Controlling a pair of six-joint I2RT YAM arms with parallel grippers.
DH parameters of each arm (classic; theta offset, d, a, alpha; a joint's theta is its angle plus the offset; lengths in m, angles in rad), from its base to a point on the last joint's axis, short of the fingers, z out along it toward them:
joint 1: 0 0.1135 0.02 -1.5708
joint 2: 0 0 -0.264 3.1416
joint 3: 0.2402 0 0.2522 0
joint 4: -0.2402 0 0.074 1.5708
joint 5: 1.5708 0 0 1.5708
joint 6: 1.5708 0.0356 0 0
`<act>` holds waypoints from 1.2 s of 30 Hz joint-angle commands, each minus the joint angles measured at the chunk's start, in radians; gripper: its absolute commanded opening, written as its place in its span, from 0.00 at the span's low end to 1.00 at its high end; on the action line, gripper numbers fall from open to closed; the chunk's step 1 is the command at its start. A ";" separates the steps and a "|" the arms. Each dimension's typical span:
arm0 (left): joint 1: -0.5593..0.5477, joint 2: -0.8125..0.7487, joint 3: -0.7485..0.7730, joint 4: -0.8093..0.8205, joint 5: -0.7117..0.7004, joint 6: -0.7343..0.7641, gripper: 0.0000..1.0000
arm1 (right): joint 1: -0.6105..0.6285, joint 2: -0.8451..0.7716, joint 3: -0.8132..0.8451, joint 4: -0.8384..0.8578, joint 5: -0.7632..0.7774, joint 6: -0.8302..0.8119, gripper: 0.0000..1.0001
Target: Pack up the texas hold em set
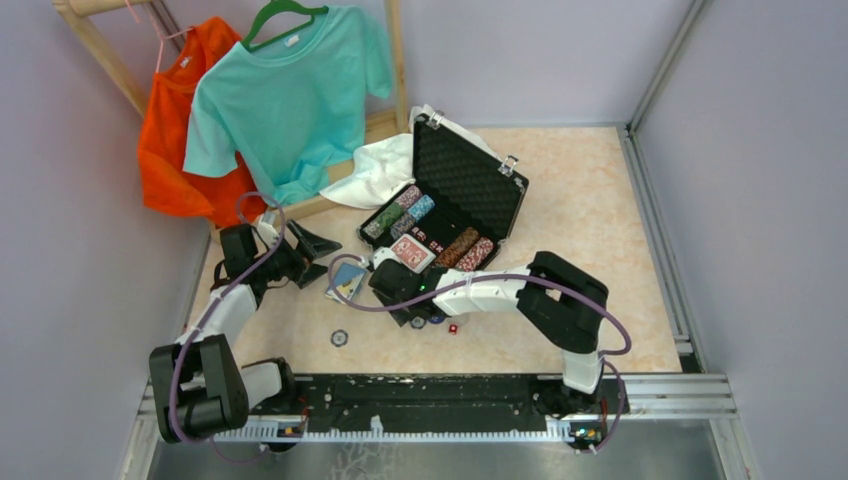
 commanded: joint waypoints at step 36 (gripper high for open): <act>-0.278 0.108 0.008 0.195 0.220 -0.021 0.82 | -0.002 -0.261 0.095 -0.110 0.078 -0.071 0.41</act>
